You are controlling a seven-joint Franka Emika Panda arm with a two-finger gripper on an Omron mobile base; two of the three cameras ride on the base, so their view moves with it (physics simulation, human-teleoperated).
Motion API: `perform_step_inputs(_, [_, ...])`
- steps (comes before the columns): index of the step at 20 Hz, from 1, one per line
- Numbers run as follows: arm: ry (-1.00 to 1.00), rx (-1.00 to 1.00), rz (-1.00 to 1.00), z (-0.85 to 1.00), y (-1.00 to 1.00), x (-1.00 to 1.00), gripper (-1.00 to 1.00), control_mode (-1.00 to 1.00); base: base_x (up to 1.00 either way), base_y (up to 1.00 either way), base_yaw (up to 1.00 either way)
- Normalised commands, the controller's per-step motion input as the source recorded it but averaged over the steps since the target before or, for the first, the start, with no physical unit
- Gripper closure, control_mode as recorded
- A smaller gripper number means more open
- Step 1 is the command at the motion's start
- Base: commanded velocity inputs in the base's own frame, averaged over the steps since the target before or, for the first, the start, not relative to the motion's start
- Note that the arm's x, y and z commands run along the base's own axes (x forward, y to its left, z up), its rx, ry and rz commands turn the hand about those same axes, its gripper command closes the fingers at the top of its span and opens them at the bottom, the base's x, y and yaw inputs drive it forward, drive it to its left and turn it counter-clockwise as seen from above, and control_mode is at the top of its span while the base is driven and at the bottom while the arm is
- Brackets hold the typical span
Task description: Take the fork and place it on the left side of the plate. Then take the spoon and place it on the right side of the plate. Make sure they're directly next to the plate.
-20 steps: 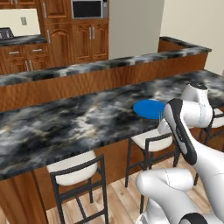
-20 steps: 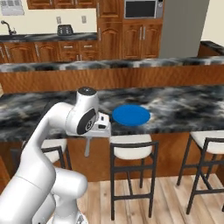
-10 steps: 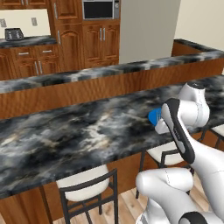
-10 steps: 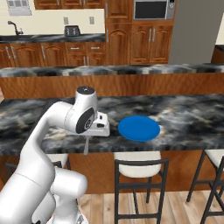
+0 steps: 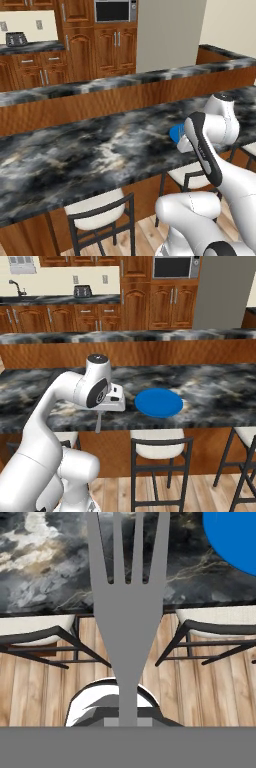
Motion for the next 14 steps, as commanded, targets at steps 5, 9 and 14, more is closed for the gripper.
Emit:
perform_step_inputs(5, [0.00,0.00,0.00,0.00,0.00,0.00,1.00,1.00,0.00,0.00,0.00])
perform_step_inputs(9, [0.00,0.00,0.00,0.00,0.00,0.00,1.00,1.00,0.00,0.00,0.00])
perform_step_inputs(14, [0.00,0.00,0.00,0.00,0.00,0.00,1.00,-1.00,0.00,0.00,0.00])
